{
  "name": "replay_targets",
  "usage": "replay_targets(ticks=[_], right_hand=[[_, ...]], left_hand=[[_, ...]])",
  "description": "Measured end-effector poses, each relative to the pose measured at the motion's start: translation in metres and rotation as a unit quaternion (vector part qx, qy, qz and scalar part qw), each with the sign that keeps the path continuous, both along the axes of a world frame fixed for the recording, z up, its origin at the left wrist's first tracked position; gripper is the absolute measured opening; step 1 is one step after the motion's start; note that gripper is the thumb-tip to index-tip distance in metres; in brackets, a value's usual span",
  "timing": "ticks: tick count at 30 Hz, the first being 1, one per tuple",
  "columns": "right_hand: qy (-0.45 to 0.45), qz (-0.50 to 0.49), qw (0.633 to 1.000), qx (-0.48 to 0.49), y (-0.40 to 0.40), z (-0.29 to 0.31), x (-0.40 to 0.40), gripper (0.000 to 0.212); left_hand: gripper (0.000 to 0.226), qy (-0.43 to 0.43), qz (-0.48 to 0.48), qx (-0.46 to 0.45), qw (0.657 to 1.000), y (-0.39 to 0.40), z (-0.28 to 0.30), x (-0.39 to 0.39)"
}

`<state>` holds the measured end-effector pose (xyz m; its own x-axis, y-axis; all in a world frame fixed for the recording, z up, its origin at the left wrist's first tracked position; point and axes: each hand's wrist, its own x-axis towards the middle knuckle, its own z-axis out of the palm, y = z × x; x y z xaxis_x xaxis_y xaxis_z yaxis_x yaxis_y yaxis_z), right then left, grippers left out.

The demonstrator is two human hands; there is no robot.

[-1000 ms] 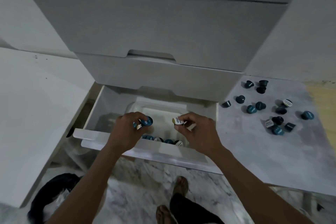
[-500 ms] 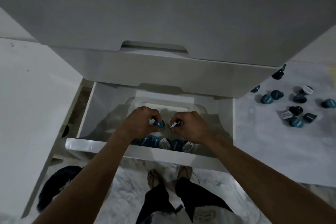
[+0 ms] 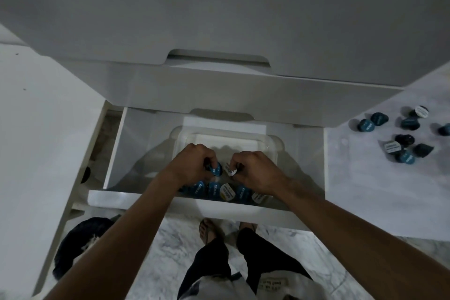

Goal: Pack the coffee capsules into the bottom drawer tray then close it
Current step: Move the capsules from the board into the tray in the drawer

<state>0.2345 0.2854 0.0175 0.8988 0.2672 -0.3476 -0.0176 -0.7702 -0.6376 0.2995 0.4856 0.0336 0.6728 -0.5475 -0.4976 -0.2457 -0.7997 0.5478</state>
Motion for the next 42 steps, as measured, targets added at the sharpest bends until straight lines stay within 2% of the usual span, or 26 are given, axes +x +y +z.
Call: replay_targets(ticks=[17, 23, 33, 42], right_hand=[[0.05, -0.003, 0.998, 0.022, -0.003, 0.001, -0.002, 0.02], [0.036, -0.009, 0.999, 0.028, -0.007, 0.005, -0.002, 0.023], [-0.061, -0.175, 0.97, 0.158, -0.024, 0.039, 0.001, 0.043], [-0.123, -0.274, 0.934, 0.192, -0.044, 0.079, -0.052, 0.042]], left_hand=[[0.019, -0.012, 0.004, -0.007, 1.0, 0.004, 0.0, -0.004], [0.019, -0.037, 0.028, -0.02, 0.999, 0.002, 0.007, -0.005], [0.032, -0.103, 0.134, -0.097, 0.981, -0.014, 0.035, -0.022], [0.026, -0.114, 0.19, -0.183, 0.958, -0.04, 0.068, -0.063]])
